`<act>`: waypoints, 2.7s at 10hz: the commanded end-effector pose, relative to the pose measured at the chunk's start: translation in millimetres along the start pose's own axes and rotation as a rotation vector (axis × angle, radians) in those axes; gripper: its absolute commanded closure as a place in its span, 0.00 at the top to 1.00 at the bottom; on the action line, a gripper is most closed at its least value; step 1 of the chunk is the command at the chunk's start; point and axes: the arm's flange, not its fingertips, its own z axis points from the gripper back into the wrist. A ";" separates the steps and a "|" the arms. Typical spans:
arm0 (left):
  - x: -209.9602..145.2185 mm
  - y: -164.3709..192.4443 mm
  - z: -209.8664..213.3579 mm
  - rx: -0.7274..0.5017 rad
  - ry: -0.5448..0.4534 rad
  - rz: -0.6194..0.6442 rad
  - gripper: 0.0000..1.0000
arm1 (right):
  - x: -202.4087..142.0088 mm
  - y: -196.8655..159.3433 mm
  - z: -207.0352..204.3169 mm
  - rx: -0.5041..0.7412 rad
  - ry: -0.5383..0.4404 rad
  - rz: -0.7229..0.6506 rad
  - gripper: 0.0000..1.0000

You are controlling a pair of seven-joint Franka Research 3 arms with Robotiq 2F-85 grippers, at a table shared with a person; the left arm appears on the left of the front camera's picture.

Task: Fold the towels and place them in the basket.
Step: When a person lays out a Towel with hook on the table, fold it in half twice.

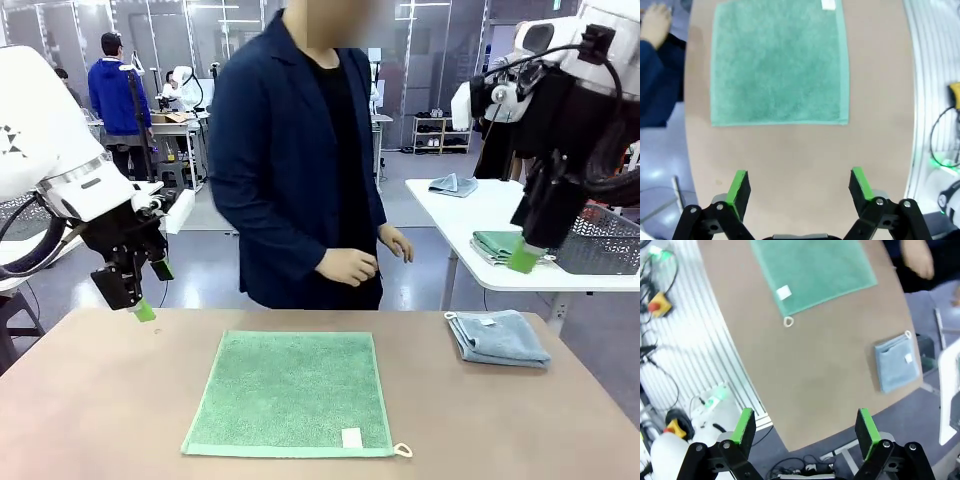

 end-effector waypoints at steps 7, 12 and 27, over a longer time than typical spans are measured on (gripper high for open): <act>3.1 -1.6 -0.9 0.005 0.033 0.025 1.00 | -1.9 1.9 -5.3 0.032 0.029 0.039 1.00; 44.1 -24.5 -56.1 0.015 0.120 0.106 1.00 | 61.1 49.5 -78.9 -0.030 0.120 0.337 1.00; 23.8 -87.0 -206.2 -0.077 0.239 0.052 1.00 | 83.7 70.8 -322.3 0.056 0.182 0.303 1.00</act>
